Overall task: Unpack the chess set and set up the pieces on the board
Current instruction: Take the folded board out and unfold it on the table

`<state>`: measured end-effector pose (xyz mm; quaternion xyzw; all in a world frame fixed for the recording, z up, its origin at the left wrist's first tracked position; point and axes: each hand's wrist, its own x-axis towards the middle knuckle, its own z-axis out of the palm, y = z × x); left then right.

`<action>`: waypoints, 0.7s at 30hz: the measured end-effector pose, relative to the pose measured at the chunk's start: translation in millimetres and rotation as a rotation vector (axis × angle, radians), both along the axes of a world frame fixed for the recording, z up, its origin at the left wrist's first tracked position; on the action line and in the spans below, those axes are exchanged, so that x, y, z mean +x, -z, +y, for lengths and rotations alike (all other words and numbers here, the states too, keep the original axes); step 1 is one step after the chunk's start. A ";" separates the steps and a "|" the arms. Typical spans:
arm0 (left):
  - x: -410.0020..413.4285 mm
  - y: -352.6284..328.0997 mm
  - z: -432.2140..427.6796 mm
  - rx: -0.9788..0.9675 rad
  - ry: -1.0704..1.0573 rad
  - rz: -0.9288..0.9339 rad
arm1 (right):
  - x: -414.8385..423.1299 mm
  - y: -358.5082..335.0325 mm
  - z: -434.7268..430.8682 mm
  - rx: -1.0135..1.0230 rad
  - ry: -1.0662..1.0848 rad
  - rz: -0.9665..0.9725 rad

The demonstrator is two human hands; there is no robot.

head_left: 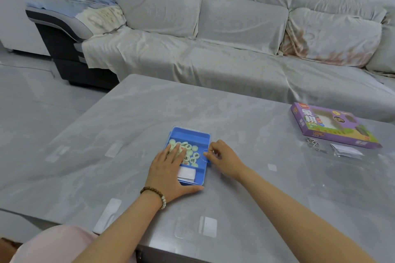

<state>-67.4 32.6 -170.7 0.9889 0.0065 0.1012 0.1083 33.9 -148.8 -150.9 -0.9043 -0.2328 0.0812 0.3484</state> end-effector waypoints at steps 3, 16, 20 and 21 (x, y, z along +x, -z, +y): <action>-0.4 -1.4 0.4 -0.013 -0.011 -0.012 | -11.1 6.7 -9.8 0.097 0.052 0.053; 7.3 -10.4 -48.5 -0.056 -0.078 0.118 | -43.5 13.4 -47.3 0.222 0.122 0.160; 10.0 -16.2 -64.3 -0.025 -0.147 0.216 | -47.8 13.8 -44.6 0.124 0.126 0.135; 9.6 -16.9 -65.2 -0.017 -0.154 0.216 | -47.4 15.3 -43.9 0.139 0.135 0.140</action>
